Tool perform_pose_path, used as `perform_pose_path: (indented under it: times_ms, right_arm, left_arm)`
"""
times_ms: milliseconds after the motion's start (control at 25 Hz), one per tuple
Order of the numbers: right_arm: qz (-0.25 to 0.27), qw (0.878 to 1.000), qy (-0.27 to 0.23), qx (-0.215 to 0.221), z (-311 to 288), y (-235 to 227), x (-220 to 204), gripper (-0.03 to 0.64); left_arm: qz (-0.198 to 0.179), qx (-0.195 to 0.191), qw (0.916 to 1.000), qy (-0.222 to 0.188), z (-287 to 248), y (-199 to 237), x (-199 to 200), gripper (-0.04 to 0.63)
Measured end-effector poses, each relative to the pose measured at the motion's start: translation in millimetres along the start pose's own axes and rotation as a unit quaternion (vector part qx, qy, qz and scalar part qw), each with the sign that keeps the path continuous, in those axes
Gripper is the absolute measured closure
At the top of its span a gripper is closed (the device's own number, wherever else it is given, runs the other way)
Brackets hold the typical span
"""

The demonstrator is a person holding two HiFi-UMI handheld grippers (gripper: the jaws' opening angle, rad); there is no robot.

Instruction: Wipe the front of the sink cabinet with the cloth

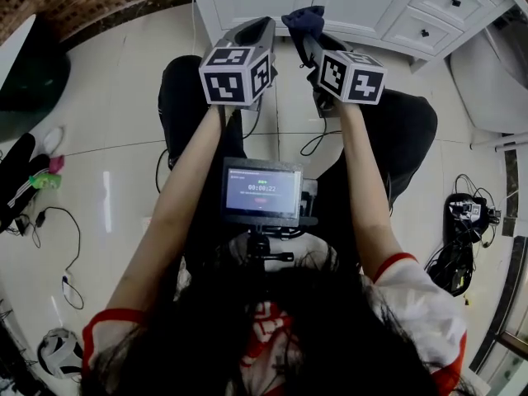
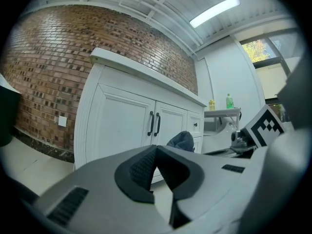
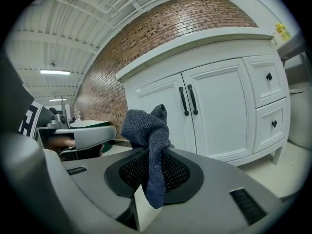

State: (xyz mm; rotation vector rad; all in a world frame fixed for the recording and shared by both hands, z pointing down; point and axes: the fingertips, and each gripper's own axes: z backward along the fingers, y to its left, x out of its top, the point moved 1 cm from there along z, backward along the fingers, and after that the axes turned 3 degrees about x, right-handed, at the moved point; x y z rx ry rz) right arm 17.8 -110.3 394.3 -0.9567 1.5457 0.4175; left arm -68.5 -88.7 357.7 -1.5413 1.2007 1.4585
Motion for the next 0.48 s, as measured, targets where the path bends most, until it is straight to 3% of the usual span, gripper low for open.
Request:
perform_pose_path:
  times_ms: [480]
  right_arm:
    - [0.008, 1.000, -0.007, 0.009, 8, 14, 4, 0.535]
  left_arm:
    - [-0.008, 0.006, 0.9999, -0.008, 15, -1, 7, 0.560]
